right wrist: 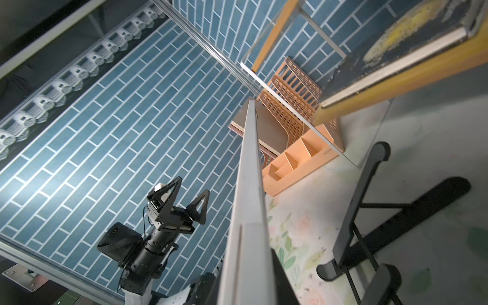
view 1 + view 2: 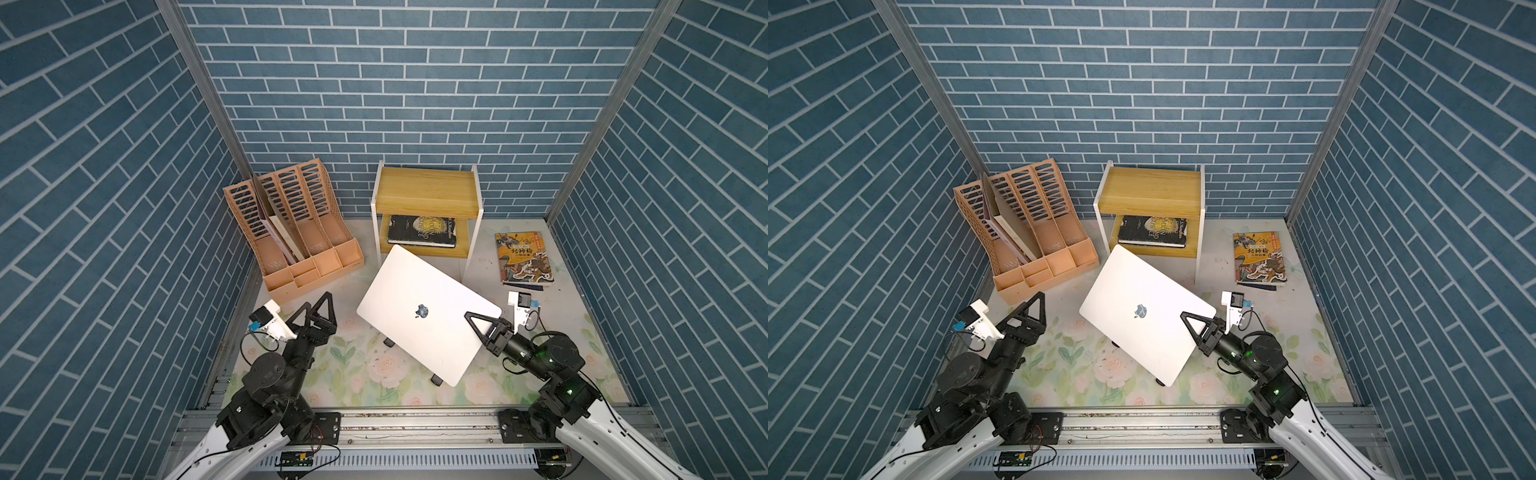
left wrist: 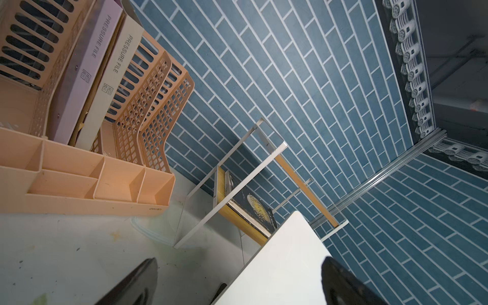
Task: Close the laptop lid and set it aside
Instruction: Pick up the laptop from the computer stand, then place the laptop on the shelf.
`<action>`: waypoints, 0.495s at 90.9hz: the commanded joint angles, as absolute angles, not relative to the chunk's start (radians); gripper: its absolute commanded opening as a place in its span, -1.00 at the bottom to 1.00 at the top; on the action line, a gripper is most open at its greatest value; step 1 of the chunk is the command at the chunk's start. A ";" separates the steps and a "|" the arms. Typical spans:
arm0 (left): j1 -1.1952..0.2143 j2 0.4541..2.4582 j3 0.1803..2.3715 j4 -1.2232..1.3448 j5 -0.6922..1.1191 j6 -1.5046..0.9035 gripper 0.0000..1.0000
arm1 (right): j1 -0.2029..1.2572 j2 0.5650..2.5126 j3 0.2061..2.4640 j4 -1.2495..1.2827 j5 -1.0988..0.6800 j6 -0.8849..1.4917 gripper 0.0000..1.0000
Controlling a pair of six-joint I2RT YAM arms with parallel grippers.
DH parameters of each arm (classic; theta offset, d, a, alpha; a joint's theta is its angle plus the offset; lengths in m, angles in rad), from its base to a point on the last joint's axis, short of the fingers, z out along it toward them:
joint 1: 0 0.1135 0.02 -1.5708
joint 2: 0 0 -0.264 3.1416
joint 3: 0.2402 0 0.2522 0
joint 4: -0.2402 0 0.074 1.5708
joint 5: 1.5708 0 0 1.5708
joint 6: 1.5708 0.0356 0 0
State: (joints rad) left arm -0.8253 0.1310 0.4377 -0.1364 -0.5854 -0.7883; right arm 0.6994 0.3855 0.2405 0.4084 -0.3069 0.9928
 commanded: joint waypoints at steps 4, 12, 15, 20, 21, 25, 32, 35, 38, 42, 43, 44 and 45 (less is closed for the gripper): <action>-0.830 0.093 0.481 -0.199 -0.621 -0.770 0.98 | 0.701 0.390 0.350 0.886 -0.238 1.077 -1.00; -0.831 0.097 0.483 -0.191 -0.605 -0.774 0.98 | 0.701 0.427 0.360 0.995 -0.186 1.096 -1.00; -0.830 0.101 0.482 -0.188 -0.599 -0.777 0.98 | 0.701 0.442 0.367 1.022 -0.163 1.101 -1.00; -0.830 0.109 0.484 -0.184 -0.590 -0.784 0.98 | 0.701 0.469 0.378 1.071 -0.129 1.102 -1.00; -0.830 0.110 0.485 -0.185 -0.590 -0.787 0.98 | 0.701 0.475 0.380 1.081 -0.124 1.102 -1.00; -0.831 0.118 0.486 -0.186 -0.588 -0.798 0.98 | 0.701 0.496 0.389 1.110 -0.094 1.103 -1.00; -0.830 0.131 0.488 -0.177 -0.576 -0.802 0.98 | 0.701 0.537 0.404 1.161 -0.028 1.109 -1.00; -0.830 0.137 0.486 -0.171 -0.569 -0.802 0.98 | 0.701 0.557 0.412 1.181 -0.001 1.116 -1.00; -0.830 0.144 0.484 -0.163 -0.563 -0.802 0.98 | 0.702 0.576 0.418 1.206 0.024 1.120 -1.00; -0.830 0.154 0.481 -0.156 -0.553 -0.800 0.99 | 0.702 0.610 0.426 1.249 0.056 1.125 -1.00; -0.830 0.155 0.481 -0.154 -0.552 -0.800 0.99 | 0.702 0.619 0.428 1.260 0.063 1.129 -1.00; -0.830 0.157 0.482 -0.152 -0.550 -0.799 0.99 | 0.703 0.624 0.429 1.270 0.070 1.132 -1.00; -0.830 0.159 0.483 -0.151 -0.549 -0.799 0.99 | 0.703 0.635 0.432 1.279 0.077 1.134 -1.00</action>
State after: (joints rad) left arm -0.8253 0.1398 0.4671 -0.1669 -0.5789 -0.8001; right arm 0.7002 0.5819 0.3405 0.9035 -0.0868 1.0447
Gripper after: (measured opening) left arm 0.991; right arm 0.181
